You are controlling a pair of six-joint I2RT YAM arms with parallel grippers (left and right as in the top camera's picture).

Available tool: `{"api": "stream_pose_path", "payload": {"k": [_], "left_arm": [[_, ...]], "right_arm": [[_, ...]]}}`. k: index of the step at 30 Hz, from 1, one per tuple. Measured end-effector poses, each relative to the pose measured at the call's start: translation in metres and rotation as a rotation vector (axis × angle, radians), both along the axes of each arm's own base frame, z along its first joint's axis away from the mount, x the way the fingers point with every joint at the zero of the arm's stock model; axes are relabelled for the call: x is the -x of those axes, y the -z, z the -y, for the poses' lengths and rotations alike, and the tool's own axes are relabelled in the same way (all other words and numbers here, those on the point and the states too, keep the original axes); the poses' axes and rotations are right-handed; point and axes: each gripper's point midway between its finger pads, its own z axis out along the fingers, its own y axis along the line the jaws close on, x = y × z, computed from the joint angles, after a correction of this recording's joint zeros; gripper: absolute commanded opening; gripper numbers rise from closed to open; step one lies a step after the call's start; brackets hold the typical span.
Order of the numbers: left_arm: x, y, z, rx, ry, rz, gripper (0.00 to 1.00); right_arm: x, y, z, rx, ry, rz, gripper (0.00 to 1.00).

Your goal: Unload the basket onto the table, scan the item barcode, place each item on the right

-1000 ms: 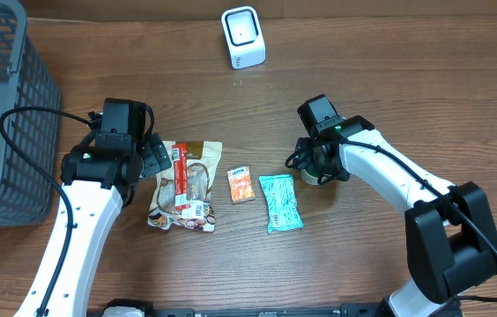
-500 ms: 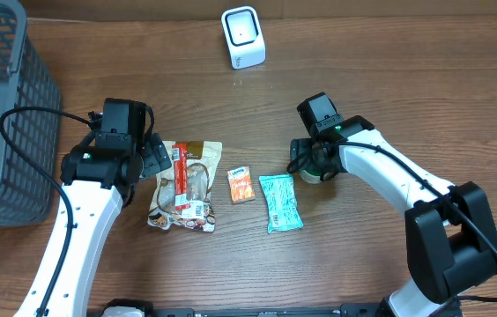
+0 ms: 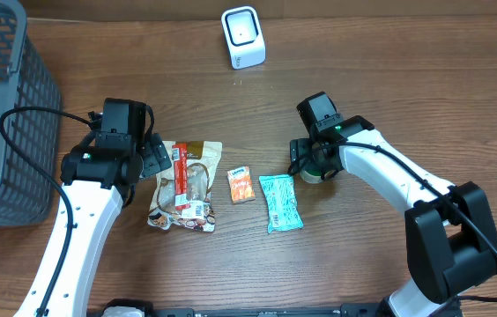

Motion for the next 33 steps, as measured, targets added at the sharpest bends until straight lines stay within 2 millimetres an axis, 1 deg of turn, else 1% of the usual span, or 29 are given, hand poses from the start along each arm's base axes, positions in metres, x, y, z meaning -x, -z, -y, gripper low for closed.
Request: {"api": "stream_pose_path", "payload": {"k": [3, 5, 7, 10, 13, 16, 25, 29, 33], "left_arm": [[0.0, 0.0, 0.0, 0.0, 0.0, 0.0, 1.0], [0.0, 0.0, 0.0, 0.0, 0.0, 0.0, 1.0], [0.0, 0.0, 0.0, 0.0, 0.0, 0.0, 1.0], [0.0, 0.0, 0.0, 0.0, 0.0, 0.0, 0.99], [0.0, 0.0, 0.0, 0.0, 0.0, 0.0, 1.0], [0.0, 0.0, 0.0, 0.0, 0.0, 0.0, 1.0], [0.0, 0.0, 0.0, 0.0, 0.0, 0.0, 1.0], [0.0, 0.0, 0.0, 0.0, 0.0, 0.0, 1.0], [0.0, 0.0, 0.0, 0.0, 0.0, 0.0, 1.0]], "right_arm": [[0.006, 0.001, 0.002, 0.009, -0.009, -0.025, 0.8], [0.008, 0.002, 0.002, 0.011, -0.016, -0.035, 0.73], [0.009, 0.002, 0.003, 0.014, -0.025, -0.039, 0.59], [0.011, 0.003, 0.003, 0.016, -0.02, -0.045, 0.54], [0.012, 0.002, 0.002, 0.008, -0.021, -0.049, 0.54], [0.013, 0.003, 0.001, 0.002, -0.023, -0.056, 0.58], [0.028, 0.003, 0.004, 0.006, -0.021, -0.118, 0.59], [0.031, 0.003, 0.006, 0.011, 0.002, -0.13, 0.59], [0.031, 0.003, 0.007, 0.016, 0.016, -0.127, 0.66]]}}
